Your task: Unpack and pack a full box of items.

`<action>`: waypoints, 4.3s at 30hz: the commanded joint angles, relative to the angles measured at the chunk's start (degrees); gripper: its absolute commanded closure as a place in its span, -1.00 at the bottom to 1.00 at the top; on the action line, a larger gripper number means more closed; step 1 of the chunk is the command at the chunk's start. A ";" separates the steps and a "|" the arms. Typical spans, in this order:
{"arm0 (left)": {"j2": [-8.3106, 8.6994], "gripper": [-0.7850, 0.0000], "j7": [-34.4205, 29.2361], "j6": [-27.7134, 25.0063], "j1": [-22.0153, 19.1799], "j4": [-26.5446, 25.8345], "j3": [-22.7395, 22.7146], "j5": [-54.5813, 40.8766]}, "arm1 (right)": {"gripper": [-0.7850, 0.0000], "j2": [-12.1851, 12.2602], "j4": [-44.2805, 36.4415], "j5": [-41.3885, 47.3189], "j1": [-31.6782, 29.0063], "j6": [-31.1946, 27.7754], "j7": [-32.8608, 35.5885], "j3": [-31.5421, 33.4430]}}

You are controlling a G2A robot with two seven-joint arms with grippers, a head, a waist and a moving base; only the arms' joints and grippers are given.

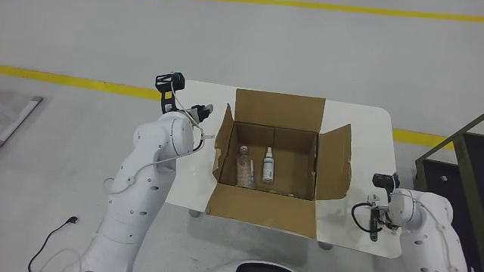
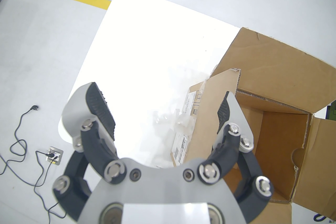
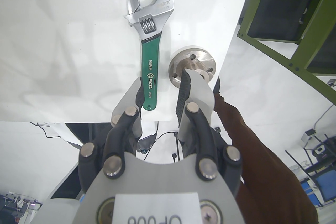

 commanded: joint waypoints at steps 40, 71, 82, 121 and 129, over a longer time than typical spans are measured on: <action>0.00 -1.00 0.00 0.00 0.00 0.00 0.00 0.00 | 0.28 1.04 0.30 7.37 -5.24 -0.60 -9.16 0.84; 0.00 -1.00 0.00 0.00 0.00 0.00 0.00 0.00 | 1.00 2.15 -5.32 16.97 -4.28 -0.16 -8.55 3.56; 0.00 -1.00 0.00 0.00 0.00 0.00 0.00 0.00 | 1.00 3.19 -18.03 41.49 0.27 -0.40 -12.14 17.39; 0.00 -1.00 0.00 0.00 0.00 0.00 0.00 0.00 | 1.00 0.87 1.69 22.40 23.85 21.02 -18.52 -45.94; 0.00 -1.00 0.00 0.00 0.00 0.00 0.00 0.00 | 1.00 -1.88 12.97 17.46 28.74 27.85 -19.02 -53.60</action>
